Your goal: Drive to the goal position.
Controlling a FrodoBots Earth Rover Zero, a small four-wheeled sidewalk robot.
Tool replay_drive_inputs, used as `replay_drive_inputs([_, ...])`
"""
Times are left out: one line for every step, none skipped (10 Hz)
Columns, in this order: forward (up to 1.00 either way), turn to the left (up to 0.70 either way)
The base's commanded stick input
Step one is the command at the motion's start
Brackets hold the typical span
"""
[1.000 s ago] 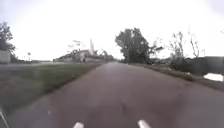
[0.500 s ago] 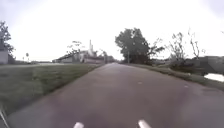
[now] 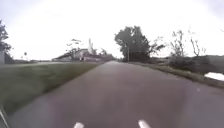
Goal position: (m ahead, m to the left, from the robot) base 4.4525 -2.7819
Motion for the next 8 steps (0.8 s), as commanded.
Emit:
replay_drive_inputs([1.00, 0.00])
replay_drive_inputs([1.00, 0.00])
replay_drive_inputs([1.00, 0.00])
replay_drive_inputs([1.00, 0.00])
replay_drive_inputs([1.00, 0.00])
replay_drive_inputs([1.00, 0.00])
replay_drive_inputs([1.00, 0.00])
replay_drive_inputs([1.00, 0.00])
